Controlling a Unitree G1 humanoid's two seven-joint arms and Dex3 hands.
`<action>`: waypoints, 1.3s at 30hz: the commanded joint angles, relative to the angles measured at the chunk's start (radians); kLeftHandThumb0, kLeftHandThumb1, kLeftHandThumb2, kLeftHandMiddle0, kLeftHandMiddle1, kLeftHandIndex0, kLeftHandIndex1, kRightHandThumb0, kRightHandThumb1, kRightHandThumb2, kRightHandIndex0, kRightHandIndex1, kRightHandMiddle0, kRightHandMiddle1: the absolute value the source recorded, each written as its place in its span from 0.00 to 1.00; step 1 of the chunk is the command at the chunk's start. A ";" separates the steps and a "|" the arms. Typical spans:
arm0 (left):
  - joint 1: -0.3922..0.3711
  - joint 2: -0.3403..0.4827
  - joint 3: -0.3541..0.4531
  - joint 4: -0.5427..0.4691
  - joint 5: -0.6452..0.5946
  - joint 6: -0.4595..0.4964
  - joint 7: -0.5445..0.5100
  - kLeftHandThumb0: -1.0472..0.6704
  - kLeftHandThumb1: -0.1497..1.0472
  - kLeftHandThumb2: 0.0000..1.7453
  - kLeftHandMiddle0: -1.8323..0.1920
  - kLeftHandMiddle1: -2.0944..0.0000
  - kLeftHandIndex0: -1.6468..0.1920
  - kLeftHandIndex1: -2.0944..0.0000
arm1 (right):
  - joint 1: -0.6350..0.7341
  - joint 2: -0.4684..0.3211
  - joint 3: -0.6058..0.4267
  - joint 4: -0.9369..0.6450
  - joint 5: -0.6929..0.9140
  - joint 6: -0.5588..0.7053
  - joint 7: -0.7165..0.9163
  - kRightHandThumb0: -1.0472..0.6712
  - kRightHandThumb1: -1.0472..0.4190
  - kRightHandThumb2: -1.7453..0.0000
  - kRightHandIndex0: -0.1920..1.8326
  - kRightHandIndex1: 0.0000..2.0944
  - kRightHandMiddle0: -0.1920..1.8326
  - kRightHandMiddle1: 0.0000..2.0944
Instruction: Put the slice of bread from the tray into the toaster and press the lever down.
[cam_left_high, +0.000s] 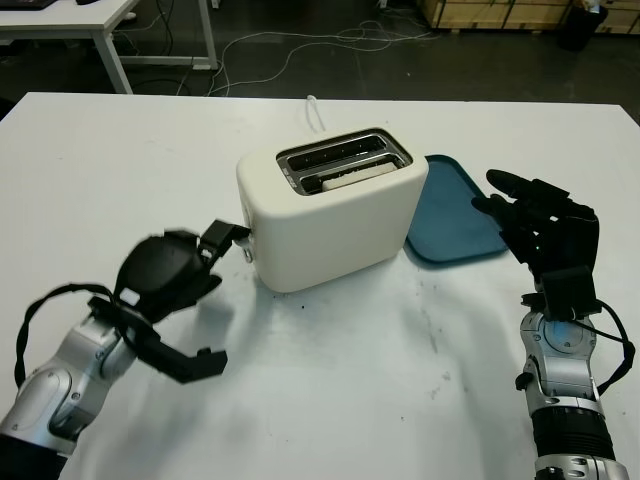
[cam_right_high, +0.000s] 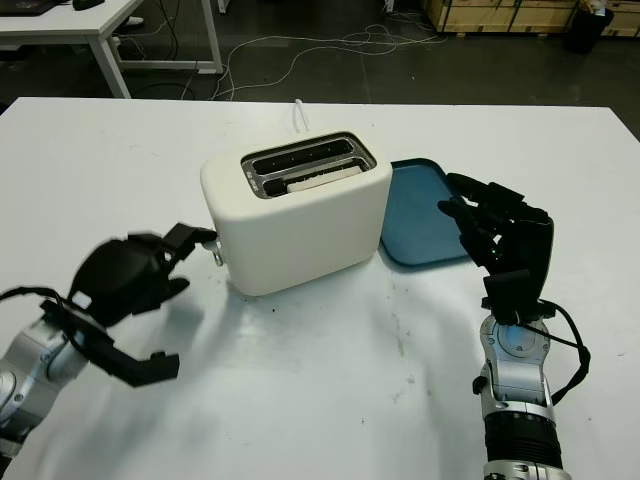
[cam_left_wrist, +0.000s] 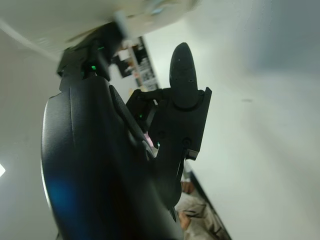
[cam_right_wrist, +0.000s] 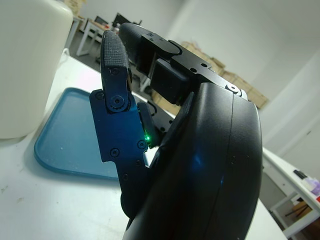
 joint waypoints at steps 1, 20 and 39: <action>0.031 0.010 -0.045 0.047 0.026 0.003 -0.047 0.47 0.89 0.18 0.56 0.44 0.50 0.64 | 0.008 -0.005 -0.007 -0.012 0.003 -0.005 -0.001 0.31 0.09 0.89 0.66 0.08 0.64 0.00; -0.006 0.048 -0.029 0.000 -0.005 -0.013 -0.076 0.47 0.89 0.21 0.60 0.33 0.55 0.59 | 0.008 0.001 -0.007 -0.010 0.005 -0.005 -0.001 0.31 0.09 0.89 0.67 0.07 0.64 0.00; -0.074 -0.071 -0.166 -0.016 -0.084 0.093 -0.351 0.43 0.89 0.28 0.50 0.38 0.51 0.51 | 0.019 0.010 -0.002 -0.013 0.002 -0.007 -0.005 0.30 0.09 0.90 0.68 0.07 0.65 0.00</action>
